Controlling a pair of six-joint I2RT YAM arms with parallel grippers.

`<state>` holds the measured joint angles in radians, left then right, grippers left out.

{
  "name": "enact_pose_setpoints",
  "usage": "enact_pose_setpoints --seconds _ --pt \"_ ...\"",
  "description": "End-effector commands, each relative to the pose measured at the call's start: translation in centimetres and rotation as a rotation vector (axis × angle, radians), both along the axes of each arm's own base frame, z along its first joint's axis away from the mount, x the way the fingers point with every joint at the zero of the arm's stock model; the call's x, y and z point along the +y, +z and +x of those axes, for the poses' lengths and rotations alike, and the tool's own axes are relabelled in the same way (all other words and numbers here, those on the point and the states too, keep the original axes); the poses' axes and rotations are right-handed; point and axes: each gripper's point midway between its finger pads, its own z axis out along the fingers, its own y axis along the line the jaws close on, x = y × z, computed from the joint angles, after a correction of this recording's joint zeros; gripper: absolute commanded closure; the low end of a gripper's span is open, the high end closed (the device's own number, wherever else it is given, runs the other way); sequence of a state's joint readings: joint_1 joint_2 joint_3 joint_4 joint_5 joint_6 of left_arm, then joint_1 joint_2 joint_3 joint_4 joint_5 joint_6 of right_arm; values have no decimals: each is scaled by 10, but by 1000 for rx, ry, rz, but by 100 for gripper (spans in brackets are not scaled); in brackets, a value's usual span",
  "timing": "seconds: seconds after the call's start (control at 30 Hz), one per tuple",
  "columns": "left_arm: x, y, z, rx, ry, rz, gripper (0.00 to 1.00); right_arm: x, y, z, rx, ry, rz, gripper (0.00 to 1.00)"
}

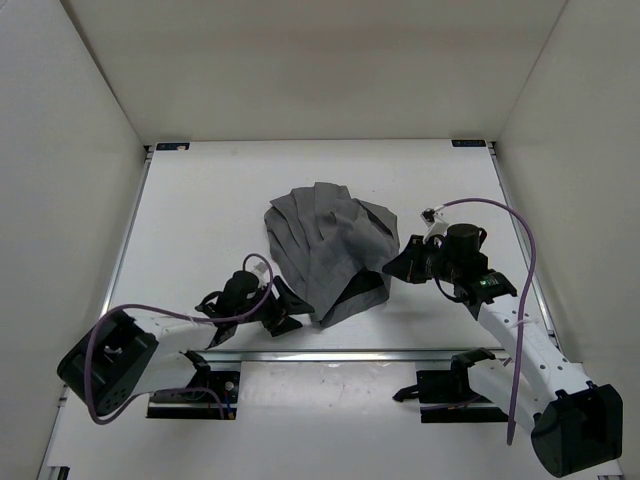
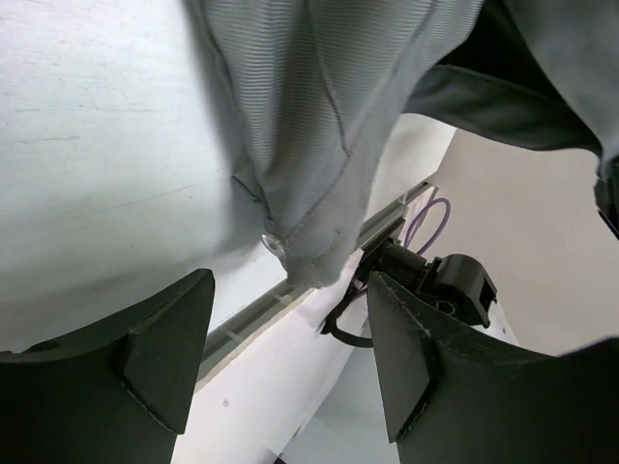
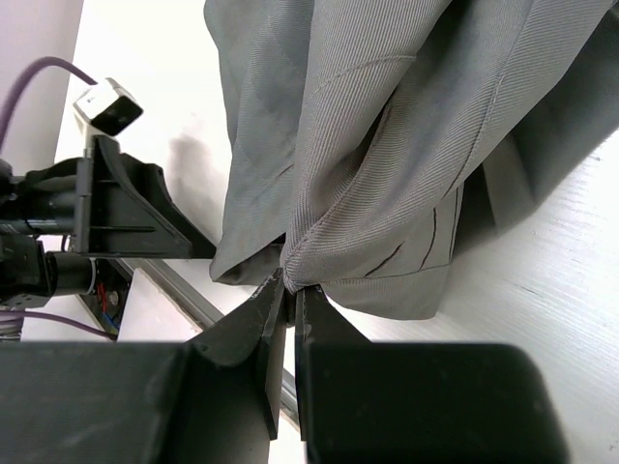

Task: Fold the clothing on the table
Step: Flatten the skirt out

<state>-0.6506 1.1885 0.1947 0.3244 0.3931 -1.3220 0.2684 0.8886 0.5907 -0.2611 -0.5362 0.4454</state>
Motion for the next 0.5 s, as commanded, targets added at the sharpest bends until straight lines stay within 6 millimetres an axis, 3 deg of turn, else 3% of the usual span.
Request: enact_pose_setpoints --seconds 0.0,0.3,0.37,0.43,0.47 --pt "-9 3 6 -7 14 -21 25 5 11 2 -54 20 24 100" --pt "-49 -3 14 22 -33 -45 28 4 13 3 -69 19 25 100" --pt "-51 -6 15 38 -14 -54 46 2 8 1 -54 16 19 100" --pt "-49 -2 18 20 2 -66 76 2 14 1 -65 25 23 100" --pt "-42 -1 20 4 16 -59 83 2 12 -2 -56 39 17 100"
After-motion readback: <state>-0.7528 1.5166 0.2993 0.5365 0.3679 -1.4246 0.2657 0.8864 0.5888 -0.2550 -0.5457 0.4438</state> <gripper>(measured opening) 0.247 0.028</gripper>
